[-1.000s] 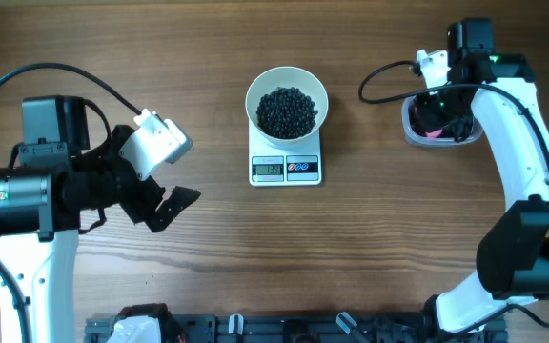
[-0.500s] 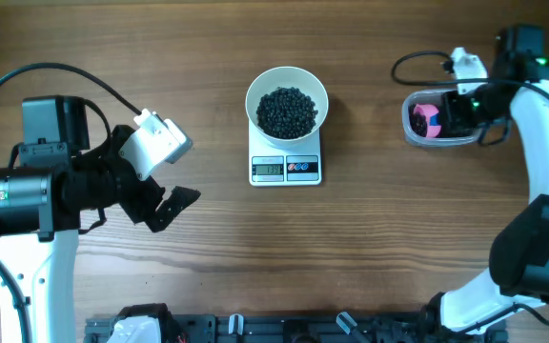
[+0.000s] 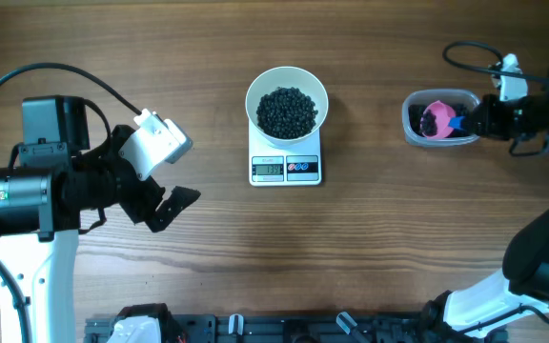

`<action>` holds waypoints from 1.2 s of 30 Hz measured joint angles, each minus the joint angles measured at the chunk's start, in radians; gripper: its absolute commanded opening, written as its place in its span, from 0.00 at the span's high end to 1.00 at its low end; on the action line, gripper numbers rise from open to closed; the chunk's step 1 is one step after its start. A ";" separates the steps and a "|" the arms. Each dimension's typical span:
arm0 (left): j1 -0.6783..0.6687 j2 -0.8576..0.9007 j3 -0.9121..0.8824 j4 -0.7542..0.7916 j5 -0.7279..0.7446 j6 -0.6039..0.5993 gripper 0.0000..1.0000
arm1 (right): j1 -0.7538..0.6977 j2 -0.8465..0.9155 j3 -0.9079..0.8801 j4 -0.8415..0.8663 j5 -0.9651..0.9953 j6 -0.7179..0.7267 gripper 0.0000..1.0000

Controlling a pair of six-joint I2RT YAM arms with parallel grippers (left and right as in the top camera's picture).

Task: Scoop item into bowl and weigh 150g on scale
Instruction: 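Dip the pink scoop into the tub beans and scoop them up, then carry the filled scoop left over the white bowl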

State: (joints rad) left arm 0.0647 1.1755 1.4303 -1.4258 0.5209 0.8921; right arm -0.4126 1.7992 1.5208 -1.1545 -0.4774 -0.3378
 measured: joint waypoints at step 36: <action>0.000 0.000 0.000 0.000 0.000 0.000 0.00 | 0.285 -0.199 0.000 0.180 -0.360 0.322 0.96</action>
State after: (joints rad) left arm 0.0647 1.1755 1.4303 -1.4258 0.5209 0.8921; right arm -0.1280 1.6001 1.5208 -0.9741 -0.8379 -0.0162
